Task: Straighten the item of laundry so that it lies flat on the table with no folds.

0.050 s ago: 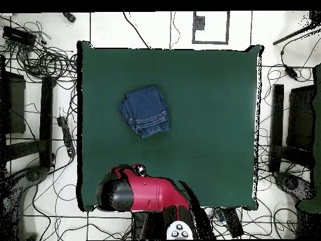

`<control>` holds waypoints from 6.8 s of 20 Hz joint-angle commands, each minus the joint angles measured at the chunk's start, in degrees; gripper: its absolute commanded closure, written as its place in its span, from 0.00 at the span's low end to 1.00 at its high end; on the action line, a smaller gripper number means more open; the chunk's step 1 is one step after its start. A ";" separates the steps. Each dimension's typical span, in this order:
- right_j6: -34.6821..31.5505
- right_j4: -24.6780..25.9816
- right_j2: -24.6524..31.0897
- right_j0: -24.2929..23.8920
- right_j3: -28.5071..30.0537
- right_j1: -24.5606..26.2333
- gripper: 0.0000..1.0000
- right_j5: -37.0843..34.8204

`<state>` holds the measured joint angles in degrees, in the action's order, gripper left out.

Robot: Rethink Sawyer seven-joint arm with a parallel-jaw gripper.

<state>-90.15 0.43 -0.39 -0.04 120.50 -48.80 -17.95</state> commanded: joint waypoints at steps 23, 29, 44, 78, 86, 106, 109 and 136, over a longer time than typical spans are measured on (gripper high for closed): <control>-9.97 -2.88 -0.79 0.76 -13.54 8.68 0.00 -2.02; -8.69 -2.89 1.77 -1.37 -15.69 11.31 0.00 -0.60; -5.14 -1.49 4.10 -2.77 -20.98 13.69 0.00 -5.45; -2.19 1.81 10.02 -7.96 -20.89 17.63 0.00 -0.03; -2.59 3.01 11.35 -8.85 -21.34 19.56 0.00 1.94; -4.44 5.91 15.35 -11.56 -22.80 23.39 1.00 4.80; -4.90 5.70 15.10 -11.34 -22.90 23.44 1.00 4.78; -3.57 4.69 13.55 -10.48 -20.82 13.86 1.00 -7.12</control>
<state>-90.17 4.87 7.10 -11.94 99.63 -35.37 -20.16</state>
